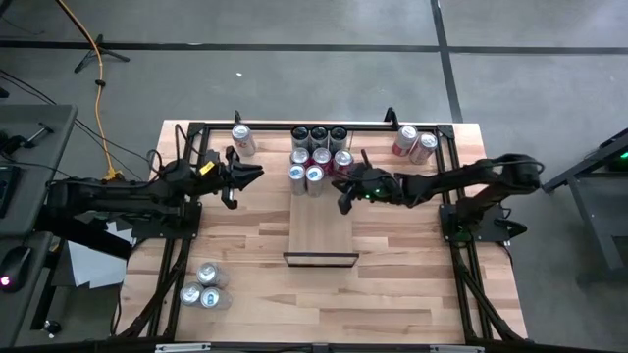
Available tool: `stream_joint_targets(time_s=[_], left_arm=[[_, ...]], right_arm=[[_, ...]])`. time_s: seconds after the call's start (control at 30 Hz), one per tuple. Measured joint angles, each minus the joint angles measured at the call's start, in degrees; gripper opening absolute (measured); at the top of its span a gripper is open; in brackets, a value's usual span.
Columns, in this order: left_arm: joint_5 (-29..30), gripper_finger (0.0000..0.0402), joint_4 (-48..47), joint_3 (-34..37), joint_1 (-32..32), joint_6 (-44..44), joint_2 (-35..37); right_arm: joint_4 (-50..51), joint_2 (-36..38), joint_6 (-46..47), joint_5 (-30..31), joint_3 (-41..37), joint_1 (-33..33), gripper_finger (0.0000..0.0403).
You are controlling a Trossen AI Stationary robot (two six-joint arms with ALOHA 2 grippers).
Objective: Place canned beverage on shelf
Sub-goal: Put the blue soda can on the shelf aligned with the other blue soda can
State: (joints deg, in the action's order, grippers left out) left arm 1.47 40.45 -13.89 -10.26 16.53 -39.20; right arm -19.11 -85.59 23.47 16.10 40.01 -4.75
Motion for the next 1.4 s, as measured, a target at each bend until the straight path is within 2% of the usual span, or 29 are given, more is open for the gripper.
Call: stream_joint_targets(time_s=[0.17, 0.27, 0.4, 0.57, 0.8, 0.97, 1.07, 1.2, 1.4], left_arm=[[0.01, 0.0016, -3.56, 0.00, -1.58, -0.13, 4.22], [0.04, 0.0016, -5.70, 0.00, -2.26, -0.12, 5.35], [-2.00, 0.0016, -7.05, 0.00, -2.49, -1.39, 5.38], [-2.94, 0.0016, -10.38, 0.00, -2.42, -3.89, 5.36], [-2.94, 0.0016, -10.53, 0.00, -2.42, -9.55, 5.36], [-3.53, 0.0025, -11.55, -0.90, -1.88, -7.23, 5.32], [-6.61, 0.0054, -17.85, -5.28, -0.67, -3.16, 4.95], [-8.64, 0.0120, -30.40, -13.40, 2.18, -0.65, 2.15], [-12.89, 0.0224, -37.41, -25.60, 7.99, 1.39, -3.96]], right_arm=[[3.50, 8.42, -3.01, -5.97, -0.02, 0.03, 0.0000], [1.50, 12.41, -3.05, -8.81, -0.02, 0.02, 0.0000], [-2.13, 15.69, -4.85, -9.71, 0.00, 0.04, 0.0000], [-5.93, 16.86, -6.72, -9.66, 0.09, -0.78, 0.0000], [-5.57, 16.62, -1.49, -9.65, 0.76, -1.43, 0.0000], [-5.51, 16.62, 0.15, -8.63, 0.76, -1.43, 0.0000], [-5.49, 16.62, -0.05, -8.61, 0.76, -1.43, 0.0000], [-4.49, 16.62, -1.71, -8.33, 0.76, -1.43, 0.0000], [-2.51, 16.64, -1.24, -7.62, 0.76, -1.43, 0.0000]])
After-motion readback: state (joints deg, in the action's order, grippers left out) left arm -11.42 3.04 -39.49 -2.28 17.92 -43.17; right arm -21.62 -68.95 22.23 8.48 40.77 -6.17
